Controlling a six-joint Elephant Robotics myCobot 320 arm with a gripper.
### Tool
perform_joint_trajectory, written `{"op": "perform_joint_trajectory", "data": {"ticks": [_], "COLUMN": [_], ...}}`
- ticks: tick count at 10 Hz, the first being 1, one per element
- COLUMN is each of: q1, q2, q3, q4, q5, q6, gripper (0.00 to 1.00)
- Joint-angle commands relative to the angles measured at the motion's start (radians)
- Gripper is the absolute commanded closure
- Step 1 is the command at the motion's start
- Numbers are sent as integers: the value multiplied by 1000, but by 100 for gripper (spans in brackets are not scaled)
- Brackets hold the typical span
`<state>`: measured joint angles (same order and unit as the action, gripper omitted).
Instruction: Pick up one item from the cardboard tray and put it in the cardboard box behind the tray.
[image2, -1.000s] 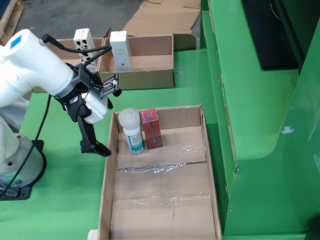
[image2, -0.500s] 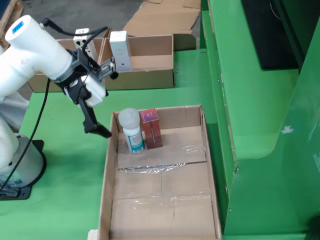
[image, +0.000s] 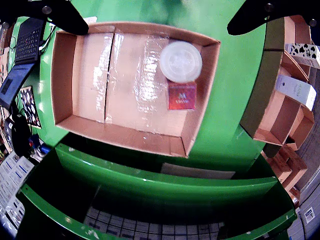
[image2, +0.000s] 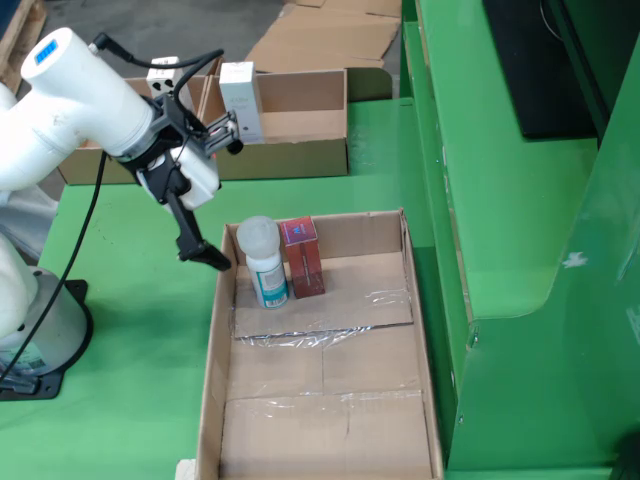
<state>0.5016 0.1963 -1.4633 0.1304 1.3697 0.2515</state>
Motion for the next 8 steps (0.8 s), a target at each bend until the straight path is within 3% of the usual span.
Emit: {"op": "perform_joint_trajectory", "data": {"ticks": [1,8], "q1": [10,-25], "q2": [-40,-206], "q3": [77,217], "q4": [26,33], "q5": [12,39], "q6": [-17,-37], "gripper": [0,0]}}
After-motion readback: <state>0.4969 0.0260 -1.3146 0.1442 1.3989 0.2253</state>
